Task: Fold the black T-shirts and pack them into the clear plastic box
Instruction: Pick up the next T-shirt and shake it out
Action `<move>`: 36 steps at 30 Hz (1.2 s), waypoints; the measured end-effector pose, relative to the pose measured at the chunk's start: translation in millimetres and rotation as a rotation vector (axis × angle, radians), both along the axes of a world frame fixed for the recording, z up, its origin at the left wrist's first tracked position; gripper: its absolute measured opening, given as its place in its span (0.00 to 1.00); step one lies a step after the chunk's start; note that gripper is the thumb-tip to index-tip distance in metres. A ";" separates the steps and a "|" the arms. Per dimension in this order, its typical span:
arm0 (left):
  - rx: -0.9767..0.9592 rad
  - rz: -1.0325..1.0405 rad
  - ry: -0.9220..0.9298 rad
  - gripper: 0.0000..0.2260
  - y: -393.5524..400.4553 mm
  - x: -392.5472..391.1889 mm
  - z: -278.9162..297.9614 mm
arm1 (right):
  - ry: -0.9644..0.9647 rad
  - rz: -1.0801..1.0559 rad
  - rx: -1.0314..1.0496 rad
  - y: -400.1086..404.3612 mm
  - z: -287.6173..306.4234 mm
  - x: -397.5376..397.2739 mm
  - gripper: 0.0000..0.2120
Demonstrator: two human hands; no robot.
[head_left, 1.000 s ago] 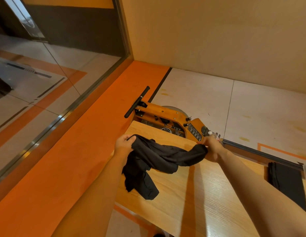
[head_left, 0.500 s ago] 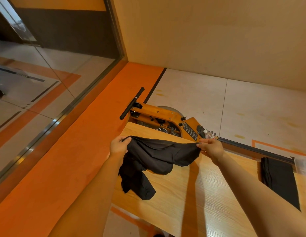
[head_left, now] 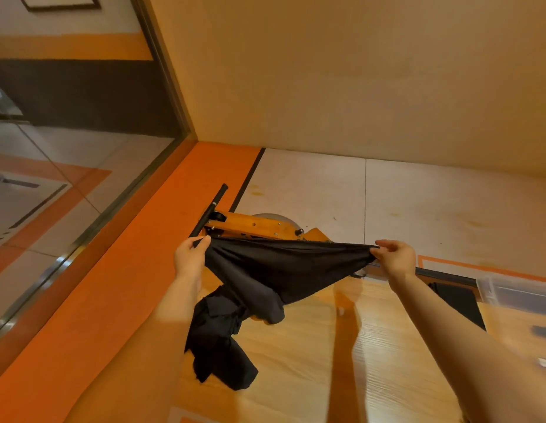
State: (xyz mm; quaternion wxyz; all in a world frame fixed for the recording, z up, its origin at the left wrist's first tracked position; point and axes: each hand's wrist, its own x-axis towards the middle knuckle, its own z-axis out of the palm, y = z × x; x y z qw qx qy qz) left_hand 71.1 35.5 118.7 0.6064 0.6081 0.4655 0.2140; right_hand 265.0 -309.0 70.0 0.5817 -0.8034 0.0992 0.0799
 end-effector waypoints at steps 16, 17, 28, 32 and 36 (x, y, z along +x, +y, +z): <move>0.051 -0.081 -0.133 0.05 -36.1 108.3 67.7 | -0.128 -0.101 0.244 -79.4 70.3 68.4 0.09; 0.050 -0.086 -0.139 0.06 -39.3 116.1 69.4 | -0.124 -0.112 0.271 -80.8 74.5 72.0 0.10; -0.004 -0.071 -0.296 0.04 -51.3 199.6 116.2 | -0.265 -0.221 0.282 -93.9 134.4 142.3 0.09; 0.064 -0.107 -0.332 0.12 -48.4 219.7 139.9 | -0.330 -0.206 0.256 -100.4 161.5 157.4 0.08; 0.089 -0.151 -0.360 0.12 -45.9 227.8 156.2 | -0.390 -0.196 0.243 -104.9 181.4 159.4 0.06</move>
